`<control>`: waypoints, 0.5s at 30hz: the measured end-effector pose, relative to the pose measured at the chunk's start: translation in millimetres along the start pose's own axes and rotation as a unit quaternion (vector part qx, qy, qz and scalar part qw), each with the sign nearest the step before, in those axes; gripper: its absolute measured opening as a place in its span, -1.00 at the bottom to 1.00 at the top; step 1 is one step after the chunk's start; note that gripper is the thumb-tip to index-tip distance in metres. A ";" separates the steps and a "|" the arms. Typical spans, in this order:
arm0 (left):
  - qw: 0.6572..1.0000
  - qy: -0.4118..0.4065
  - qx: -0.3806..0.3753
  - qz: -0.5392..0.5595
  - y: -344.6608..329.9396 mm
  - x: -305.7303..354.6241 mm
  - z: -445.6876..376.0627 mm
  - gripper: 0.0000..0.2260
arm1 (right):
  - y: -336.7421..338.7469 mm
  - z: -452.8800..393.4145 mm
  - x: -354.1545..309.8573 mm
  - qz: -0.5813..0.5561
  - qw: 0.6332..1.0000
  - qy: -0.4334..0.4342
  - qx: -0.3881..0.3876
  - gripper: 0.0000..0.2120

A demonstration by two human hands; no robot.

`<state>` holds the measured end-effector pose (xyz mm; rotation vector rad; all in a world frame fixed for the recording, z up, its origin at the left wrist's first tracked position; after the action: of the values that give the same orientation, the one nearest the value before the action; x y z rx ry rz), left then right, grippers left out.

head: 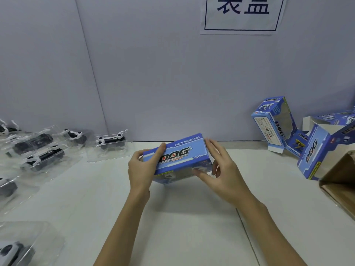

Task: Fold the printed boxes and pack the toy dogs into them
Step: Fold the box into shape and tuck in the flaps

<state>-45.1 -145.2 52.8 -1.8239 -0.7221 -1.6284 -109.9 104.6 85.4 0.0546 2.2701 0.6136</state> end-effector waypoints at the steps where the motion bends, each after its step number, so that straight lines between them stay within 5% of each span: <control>1: 1.000 0.014 0.004 0.018 1.1 -1.9 -0.9 -0.43 | -1.1 0.1 -3.0 0.005 1.000 0.017 0.007 -0.20; 4: 0.996 0.047 -0.006 0.072 -2.7 -3.7 1.1 -0.37 | 7.0 0.8 -5.7 0.008 0.998 0.024 0.064 -0.34; 7: 0.992 0.056 -0.098 0.065 -21.8 -3.1 5.6 -0.25 | 27.3 4.1 9.9 -0.013 0.987 -0.062 0.148 -0.36; 10: 0.971 0.003 -0.232 0.049 -50.6 2.5 21.9 -0.44 | 39.3 10.5 30.8 -0.083 0.958 -0.188 0.198 -0.41; 15: 0.959 -0.014 -0.277 0.060 -62.5 -10.0 25.6 -0.61 | 35.8 11.0 47.4 -0.164 0.935 -0.311 0.045 -0.42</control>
<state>-74.3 -83.9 45.0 -2.2223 -0.1564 -1.8488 -140.8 151.3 62.9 -0.0772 1.6377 0.2597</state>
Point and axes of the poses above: each hand's wrist, its own z-axis away from the middle knuckle, its own y-axis out of the back of the hand, x = y × z, the point moved 9 cm from there along -z, towards the middle knuckle, and after that the axes turned 2 degrees about -z, right-handed, at the moved point
